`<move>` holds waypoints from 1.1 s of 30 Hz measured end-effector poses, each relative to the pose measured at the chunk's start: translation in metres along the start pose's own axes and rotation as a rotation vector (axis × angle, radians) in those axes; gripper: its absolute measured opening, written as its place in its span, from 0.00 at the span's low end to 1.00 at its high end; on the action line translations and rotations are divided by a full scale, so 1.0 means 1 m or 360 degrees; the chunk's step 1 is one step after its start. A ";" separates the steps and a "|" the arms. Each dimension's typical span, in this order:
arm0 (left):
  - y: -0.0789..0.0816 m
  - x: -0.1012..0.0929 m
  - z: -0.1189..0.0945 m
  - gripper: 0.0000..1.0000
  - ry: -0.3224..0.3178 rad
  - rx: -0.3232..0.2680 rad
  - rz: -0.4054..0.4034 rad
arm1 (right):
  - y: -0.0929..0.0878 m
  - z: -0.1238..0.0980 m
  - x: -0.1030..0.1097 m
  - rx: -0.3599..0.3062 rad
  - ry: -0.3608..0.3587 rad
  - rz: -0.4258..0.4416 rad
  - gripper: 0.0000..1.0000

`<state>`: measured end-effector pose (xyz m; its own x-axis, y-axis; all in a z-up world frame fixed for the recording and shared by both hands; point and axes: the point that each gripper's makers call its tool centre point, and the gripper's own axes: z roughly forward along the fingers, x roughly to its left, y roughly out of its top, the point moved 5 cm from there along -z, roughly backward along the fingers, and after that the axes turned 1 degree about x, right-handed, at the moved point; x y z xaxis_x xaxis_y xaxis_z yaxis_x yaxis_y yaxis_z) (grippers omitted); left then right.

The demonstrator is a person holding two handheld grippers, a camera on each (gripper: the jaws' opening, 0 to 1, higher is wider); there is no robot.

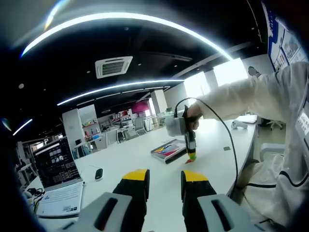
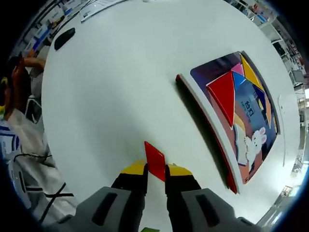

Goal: Pick up the tangram pieces one by one and place each piece onto its matching region on the pattern sheet, fitting the shapes together until the outline on the sheet is completely filled by the tangram pieces

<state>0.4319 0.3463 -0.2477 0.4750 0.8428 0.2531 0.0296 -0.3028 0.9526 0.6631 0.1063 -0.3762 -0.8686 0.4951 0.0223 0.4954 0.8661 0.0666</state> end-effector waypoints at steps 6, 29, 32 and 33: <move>-0.002 0.001 -0.002 0.28 0.0007 0.0003 -0.0006 | 0.009 -0.027 -0.014 -0.0064 0.0004 0.0099 0.15; -0.004 0.004 -0.001 0.28 0.0022 0.0004 -0.0016 | 0.030 -0.045 -0.112 -0.0414 -0.0453 0.0506 0.16; -0.004 0.005 -0.002 0.28 0.0023 0.0005 -0.0013 | 0.030 -0.040 -0.116 -0.0459 -0.0435 0.0538 0.16; -0.004 0.006 -0.002 0.28 0.0026 0.0004 -0.0015 | 0.030 -0.040 -0.119 -0.0460 -0.0449 0.0542 0.16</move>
<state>0.4330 0.3533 -0.2496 0.4603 0.8527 0.2469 0.0359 -0.2958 0.9546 0.7809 0.0703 -0.3375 -0.6016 0.7791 -0.1762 0.6904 0.6182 0.3758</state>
